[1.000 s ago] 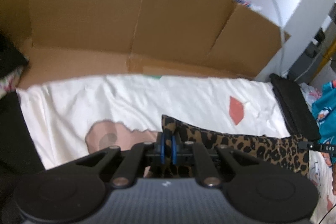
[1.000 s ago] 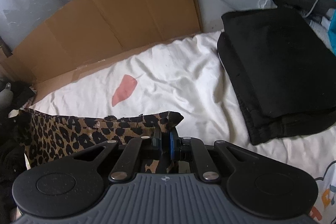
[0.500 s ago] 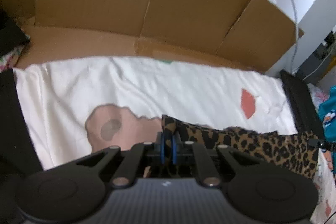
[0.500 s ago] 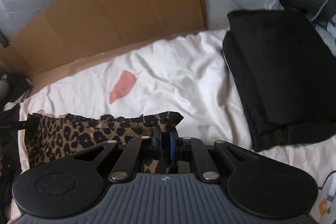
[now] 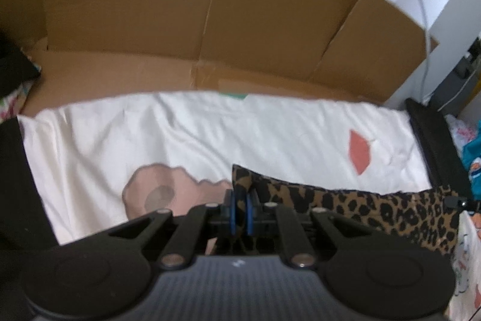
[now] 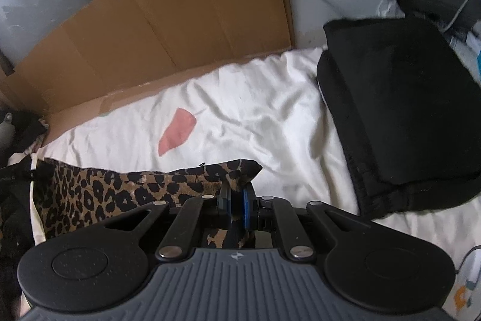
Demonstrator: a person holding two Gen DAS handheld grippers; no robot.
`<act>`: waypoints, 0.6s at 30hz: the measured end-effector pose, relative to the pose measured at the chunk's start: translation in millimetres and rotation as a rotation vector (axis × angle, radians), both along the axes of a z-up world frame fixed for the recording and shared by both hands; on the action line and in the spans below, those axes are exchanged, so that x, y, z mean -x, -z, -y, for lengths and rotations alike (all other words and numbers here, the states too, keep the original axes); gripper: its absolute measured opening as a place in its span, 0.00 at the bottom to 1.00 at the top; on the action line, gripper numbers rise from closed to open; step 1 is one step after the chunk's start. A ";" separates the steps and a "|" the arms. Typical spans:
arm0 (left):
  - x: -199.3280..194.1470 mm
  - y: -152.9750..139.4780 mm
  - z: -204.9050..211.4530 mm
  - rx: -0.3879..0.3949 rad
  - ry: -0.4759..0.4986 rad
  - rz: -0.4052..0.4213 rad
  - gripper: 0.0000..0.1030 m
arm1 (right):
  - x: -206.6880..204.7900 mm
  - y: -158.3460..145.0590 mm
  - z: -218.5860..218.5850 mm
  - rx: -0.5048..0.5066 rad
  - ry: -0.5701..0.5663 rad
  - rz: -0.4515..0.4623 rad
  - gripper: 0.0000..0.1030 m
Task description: Fold clothes
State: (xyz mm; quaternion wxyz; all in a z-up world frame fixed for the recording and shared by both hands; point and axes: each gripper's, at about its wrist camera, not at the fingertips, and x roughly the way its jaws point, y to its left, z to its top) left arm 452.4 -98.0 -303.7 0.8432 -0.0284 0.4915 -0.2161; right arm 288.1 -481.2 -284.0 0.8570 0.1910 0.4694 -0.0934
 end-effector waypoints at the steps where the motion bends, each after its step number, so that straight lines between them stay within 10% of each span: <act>1: -1.5 5.1 1.0 -0.007 -0.002 -0.008 0.08 | -3.5 5.3 2.0 -0.010 0.008 -0.011 0.06; 18: -8.0 26.7 10.7 -0.077 -0.073 -0.042 0.20 | -21.2 42.4 7.6 -0.045 0.032 -0.092 0.20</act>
